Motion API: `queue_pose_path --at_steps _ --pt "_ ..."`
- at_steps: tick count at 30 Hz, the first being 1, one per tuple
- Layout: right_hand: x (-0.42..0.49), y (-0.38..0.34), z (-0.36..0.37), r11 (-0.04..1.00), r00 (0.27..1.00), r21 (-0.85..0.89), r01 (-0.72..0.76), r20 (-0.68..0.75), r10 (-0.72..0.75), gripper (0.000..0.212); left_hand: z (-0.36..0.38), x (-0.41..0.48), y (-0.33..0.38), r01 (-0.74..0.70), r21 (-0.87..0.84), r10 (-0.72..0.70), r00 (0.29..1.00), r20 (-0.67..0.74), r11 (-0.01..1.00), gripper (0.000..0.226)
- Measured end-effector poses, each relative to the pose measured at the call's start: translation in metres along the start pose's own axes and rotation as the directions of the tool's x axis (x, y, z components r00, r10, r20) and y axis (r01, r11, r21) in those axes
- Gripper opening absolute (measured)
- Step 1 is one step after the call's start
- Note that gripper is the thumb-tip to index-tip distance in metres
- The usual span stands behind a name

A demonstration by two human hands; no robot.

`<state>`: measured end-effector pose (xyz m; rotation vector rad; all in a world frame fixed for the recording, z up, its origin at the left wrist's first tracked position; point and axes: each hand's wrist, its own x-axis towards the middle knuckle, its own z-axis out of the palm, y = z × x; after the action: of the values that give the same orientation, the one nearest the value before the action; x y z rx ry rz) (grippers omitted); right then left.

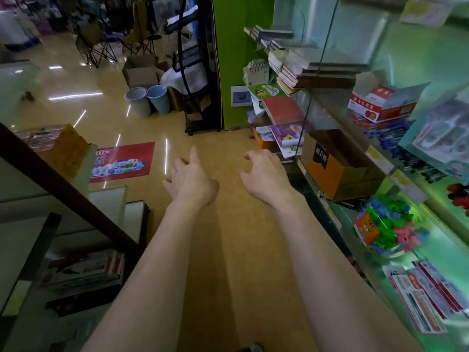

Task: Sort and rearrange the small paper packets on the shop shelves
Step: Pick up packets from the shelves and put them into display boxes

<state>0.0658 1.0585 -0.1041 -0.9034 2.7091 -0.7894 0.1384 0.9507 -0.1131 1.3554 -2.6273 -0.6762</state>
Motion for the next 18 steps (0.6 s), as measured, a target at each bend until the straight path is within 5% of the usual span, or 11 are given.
queue_pose_path --at_steps 9,13,18 --pt "0.073 0.012 0.004 0.996 0.995 -0.008 -0.093 -0.026 0.093 0.04 0.011 0.076 0.028 -0.072 -0.012 0.072 0.996 0.055 0.997 0.088" --pt "0.112 0.009 0.01 0.988 0.982 -0.031 -0.149 -0.121 0.144 0.022 0.012 0.119 0.04 -0.145 -0.011 0.146 0.986 0.086 0.989 0.087" --pt "0.16 -0.007 0.016 0.971 0.952 -0.029 -0.236 -0.206 0.226 0.026 0.002 0.185 0.05 -0.272 0.009 0.268 0.953 0.145 0.962 0.086"
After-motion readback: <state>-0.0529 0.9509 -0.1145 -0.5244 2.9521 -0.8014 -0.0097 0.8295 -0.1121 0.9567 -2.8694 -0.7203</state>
